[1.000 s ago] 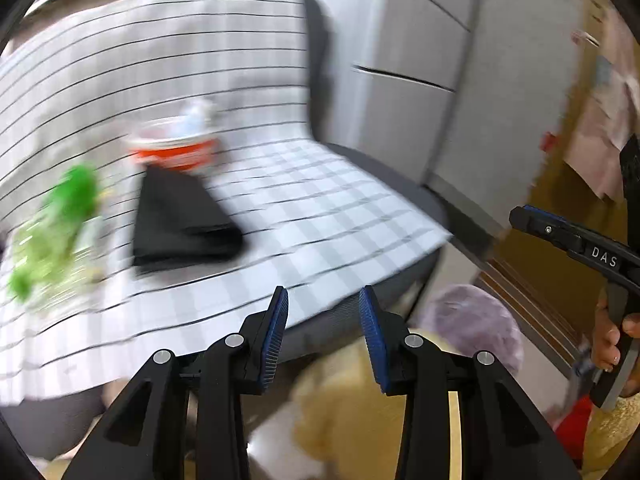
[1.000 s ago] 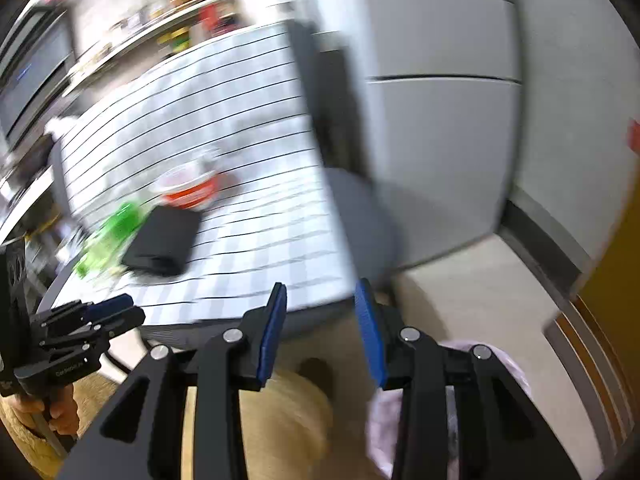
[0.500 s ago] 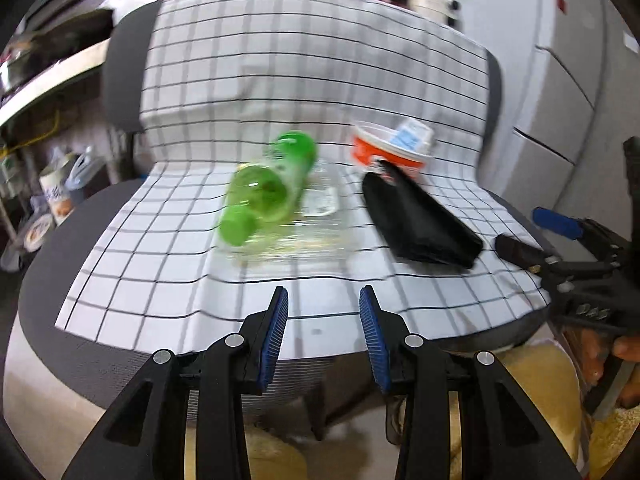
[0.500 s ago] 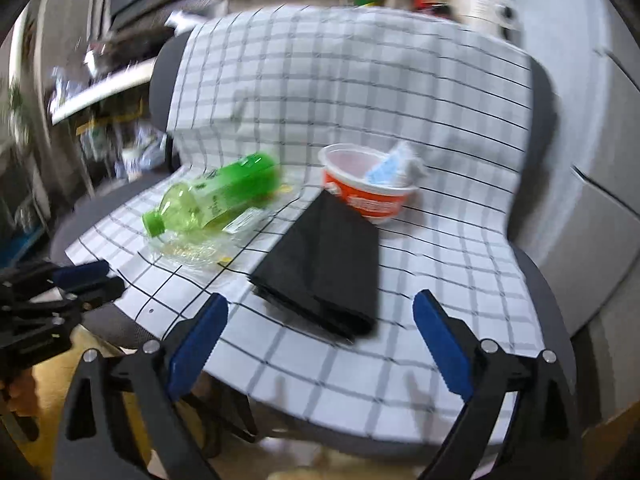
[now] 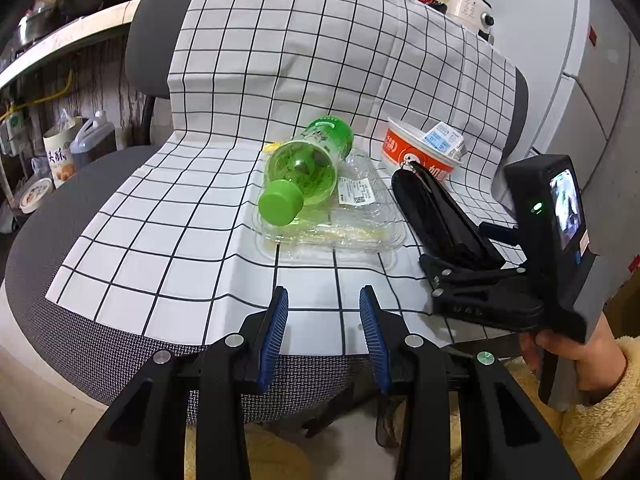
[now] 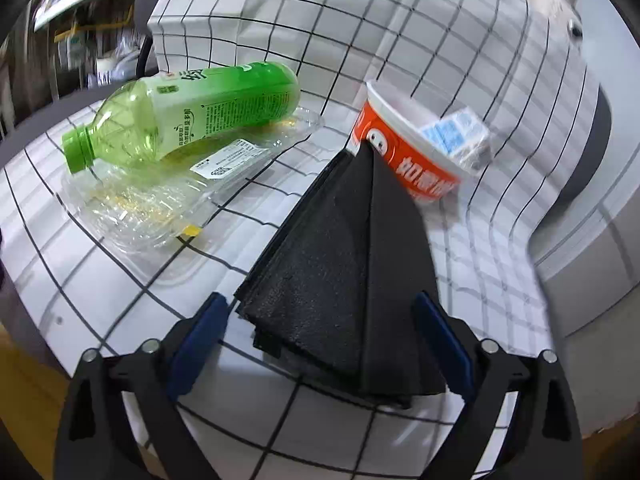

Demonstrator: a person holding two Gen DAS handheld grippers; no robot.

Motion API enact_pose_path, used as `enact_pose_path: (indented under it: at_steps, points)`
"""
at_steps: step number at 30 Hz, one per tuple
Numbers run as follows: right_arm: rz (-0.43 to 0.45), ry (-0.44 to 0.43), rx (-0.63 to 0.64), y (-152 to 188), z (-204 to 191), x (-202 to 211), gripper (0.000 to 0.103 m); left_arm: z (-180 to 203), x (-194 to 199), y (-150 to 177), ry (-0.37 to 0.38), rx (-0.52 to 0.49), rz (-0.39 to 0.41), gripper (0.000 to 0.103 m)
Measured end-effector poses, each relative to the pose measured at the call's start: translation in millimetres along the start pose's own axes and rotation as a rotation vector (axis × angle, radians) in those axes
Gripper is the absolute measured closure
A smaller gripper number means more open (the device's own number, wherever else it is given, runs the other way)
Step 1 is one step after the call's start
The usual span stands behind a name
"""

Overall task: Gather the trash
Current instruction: 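Move back to the chair and grasp the black pouch with the right gripper, then grasp the green tea bottle with the left gripper while the right gripper holds the pouch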

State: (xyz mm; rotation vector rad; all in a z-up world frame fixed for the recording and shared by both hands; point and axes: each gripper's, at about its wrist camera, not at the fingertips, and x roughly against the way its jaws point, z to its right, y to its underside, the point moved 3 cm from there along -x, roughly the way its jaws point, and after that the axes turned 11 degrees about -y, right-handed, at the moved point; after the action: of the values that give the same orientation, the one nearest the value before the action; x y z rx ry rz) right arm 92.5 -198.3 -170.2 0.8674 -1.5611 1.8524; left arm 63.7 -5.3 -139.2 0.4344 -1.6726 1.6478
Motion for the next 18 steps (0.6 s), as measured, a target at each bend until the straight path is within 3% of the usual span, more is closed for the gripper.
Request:
enact_pose_path:
  at_steps: [3, 5, 8, 14, 18]
  points:
    - [-0.002, -0.069, -0.065, 2, 7, 2, 0.043, -2, -2, 2, -0.004, 0.004, -0.010, 0.064]
    - [0.009, -0.069, -0.082, 4, 8, 9, 0.066, -2, -2, 2, -0.010, 0.004, -0.010, 0.064]
    - [0.050, -0.051, -0.095, 7, 11, 23, 0.087, -3, -1, 2, -0.016, 0.005, -0.007, 0.064]
    - [0.194, -0.075, -0.120, 12, 23, 77, 0.094, -6, 4, -11, -0.029, 0.009, 0.014, 0.060]
    - [0.290, -0.111, -0.171, 18, 39, 115, 0.094, -3, 4, -34, -0.034, -0.002, 0.049, 0.030]
